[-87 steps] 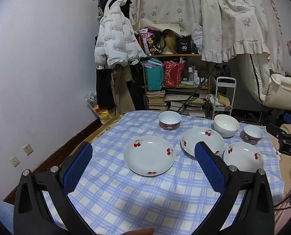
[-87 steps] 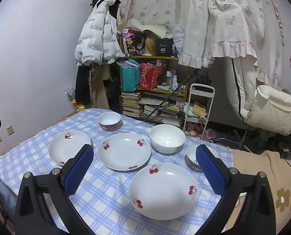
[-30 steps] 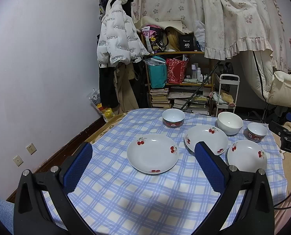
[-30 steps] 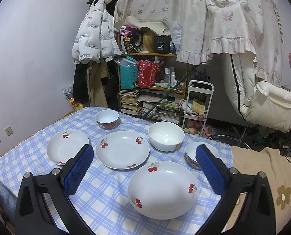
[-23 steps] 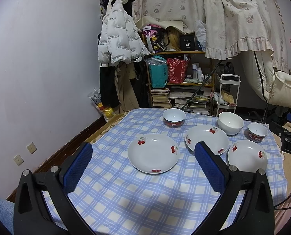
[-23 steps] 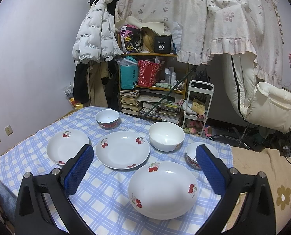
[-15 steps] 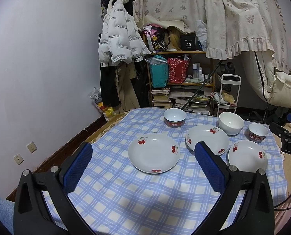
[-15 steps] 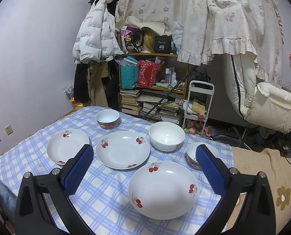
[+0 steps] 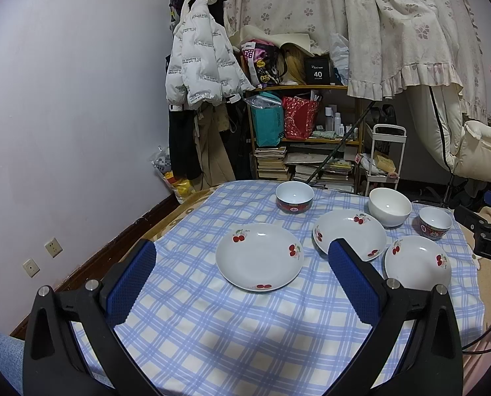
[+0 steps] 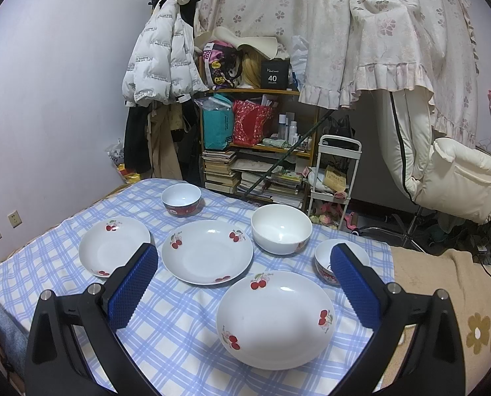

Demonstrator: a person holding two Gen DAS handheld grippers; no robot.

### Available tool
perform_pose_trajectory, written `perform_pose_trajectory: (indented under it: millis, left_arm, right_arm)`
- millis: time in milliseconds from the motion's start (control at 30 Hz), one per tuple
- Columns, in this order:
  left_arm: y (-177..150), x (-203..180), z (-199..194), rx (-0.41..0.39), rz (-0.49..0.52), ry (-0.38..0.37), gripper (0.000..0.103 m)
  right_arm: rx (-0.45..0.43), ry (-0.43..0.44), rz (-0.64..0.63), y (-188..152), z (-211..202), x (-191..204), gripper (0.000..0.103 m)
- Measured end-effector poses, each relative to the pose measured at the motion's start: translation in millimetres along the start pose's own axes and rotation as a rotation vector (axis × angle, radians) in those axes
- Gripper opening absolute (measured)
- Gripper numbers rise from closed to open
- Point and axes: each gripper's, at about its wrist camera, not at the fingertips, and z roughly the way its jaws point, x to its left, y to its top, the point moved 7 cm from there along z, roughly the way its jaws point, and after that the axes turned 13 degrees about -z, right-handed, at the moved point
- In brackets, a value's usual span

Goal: Organize plates and bowls

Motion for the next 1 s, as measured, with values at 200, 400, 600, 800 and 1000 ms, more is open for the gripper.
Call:
perform_pose_trajectory:
  millis: [200, 400, 600, 800, 1000]
  left_arm:
    - [-4.5, 3.3, 0.5, -0.009, 0.008, 0.021, 0.102]
    - [-4.4, -6.1, -1.8, -0.02, 0.069, 0.017, 0.102]
    - [1.0, -16.2, 12.6, 0.033, 0.124, 0.04, 0.102]
    - [22.6, -9.4, 36.6, 0.081, 0.092, 0.055, 0.102]
    - [44.4, 18.3, 75.0, 0.153, 0.019, 0.095, 0.102]
  right_arm:
    - [0.002, 0.0, 0.001, -1.6, 1.3, 3.0, 0.103]
    - [-0.003, 0.0, -0.007, -2.1, 2.9, 3.0, 0.103]
    - [-0.026, -0.017, -0.037, 4.1, 8.0, 5.7, 0.103]
    - [-0.022, 0.012, -0.043, 31.5, 22.9, 13.5, 0.103]
    - [-0.032, 0.053, -0.045, 54.5, 46.4, 27.8, 0.103]
